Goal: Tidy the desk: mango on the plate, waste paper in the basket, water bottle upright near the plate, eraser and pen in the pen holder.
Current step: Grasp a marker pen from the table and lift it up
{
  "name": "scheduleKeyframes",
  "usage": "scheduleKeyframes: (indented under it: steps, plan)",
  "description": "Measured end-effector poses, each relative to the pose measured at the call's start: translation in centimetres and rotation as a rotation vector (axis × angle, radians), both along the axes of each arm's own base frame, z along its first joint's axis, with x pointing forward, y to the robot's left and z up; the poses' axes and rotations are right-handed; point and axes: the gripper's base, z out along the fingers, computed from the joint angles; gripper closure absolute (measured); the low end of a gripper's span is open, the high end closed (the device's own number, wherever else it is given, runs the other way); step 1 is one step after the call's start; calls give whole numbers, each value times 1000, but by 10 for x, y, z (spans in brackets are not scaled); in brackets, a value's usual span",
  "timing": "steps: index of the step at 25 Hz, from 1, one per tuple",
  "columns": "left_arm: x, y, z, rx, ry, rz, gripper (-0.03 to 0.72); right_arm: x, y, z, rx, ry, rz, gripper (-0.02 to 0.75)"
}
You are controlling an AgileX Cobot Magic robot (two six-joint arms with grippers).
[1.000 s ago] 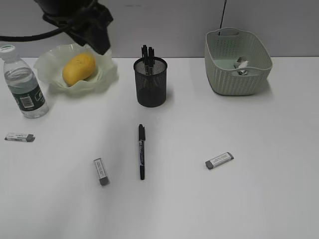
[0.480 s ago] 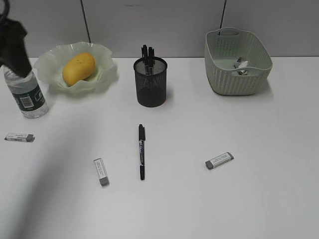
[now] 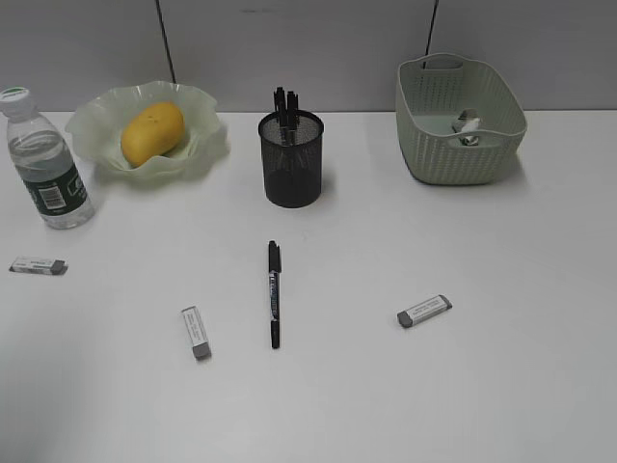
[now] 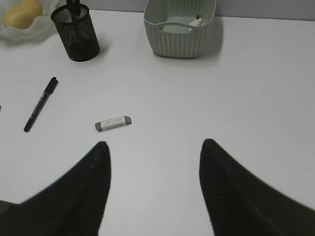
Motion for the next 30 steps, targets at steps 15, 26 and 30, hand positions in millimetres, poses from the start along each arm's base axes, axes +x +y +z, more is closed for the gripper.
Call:
scheduleKeyframes:
  steps: [15, 26, 30]
  plan:
    - [-144, 12, 6, -74, -476, 29, 192, 55, 14, -11, -70, 273, -1, 279]
    - [-149, 17, -19, -11, -418, 48, 215, 152, 43, -34, -106, 626, 0, 279]
    - [-146, 15, -26, -23, -399, 43, 215, 196, 59, -39, -67, 723, 0, 279]
